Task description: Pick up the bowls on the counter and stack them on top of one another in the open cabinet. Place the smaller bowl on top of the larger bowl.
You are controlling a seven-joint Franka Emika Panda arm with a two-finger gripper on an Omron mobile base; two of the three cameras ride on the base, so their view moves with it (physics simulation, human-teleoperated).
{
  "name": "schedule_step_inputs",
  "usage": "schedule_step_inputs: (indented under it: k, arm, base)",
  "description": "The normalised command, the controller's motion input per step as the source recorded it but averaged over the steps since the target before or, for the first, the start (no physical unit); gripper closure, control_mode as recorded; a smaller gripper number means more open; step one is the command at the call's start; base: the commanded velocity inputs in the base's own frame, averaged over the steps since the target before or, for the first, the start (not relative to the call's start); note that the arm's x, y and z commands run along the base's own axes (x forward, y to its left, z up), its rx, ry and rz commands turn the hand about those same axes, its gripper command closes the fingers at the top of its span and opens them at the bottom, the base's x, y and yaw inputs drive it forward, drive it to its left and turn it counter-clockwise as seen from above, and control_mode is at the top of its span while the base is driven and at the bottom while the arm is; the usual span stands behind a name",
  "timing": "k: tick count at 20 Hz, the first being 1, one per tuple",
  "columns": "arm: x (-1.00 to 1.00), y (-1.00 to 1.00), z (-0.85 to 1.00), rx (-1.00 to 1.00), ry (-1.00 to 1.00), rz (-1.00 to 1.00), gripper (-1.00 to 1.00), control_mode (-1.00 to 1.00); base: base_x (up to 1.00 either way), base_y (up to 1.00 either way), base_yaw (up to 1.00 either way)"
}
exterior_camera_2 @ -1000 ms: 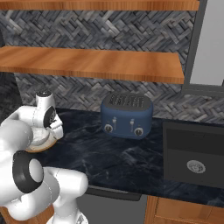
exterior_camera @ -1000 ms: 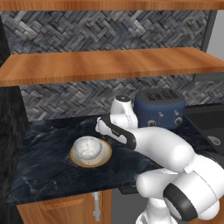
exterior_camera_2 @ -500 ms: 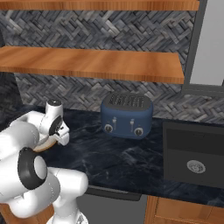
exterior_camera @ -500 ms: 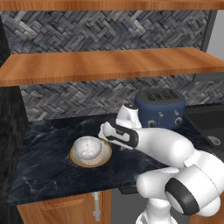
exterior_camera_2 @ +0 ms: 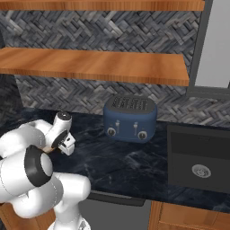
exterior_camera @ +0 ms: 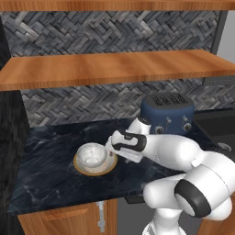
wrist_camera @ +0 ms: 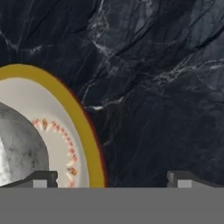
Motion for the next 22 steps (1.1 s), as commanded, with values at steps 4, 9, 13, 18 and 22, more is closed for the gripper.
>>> schedule_step_inputs:
  k: [4,9,13,18,22]
  arm:
    - [0.11,0.13,-0.24,0.09,-0.06,0.01,-1.00,-1.00]
    - [0.13,0.31,-0.13,0.07,-0.09,0.00,-1.00,-1.00]
    - [0.04,0.36,-0.05,0.00,-0.07,-0.01,1.00,-1.00]
    - [0.00,0.01,0.03,0.00,0.00,0.00,1.00,-1.00]
    - [0.00,0.00,0.62,0.02,0.00,-0.01,1.00,-1.00]
  base:
    - [0.00,0.00,0.00]
    - [0.00,0.00,0.00]
    - [0.00,0.00,0.00]
    - [0.00,0.00,0.00]
    - [0.00,0.00,0.00]
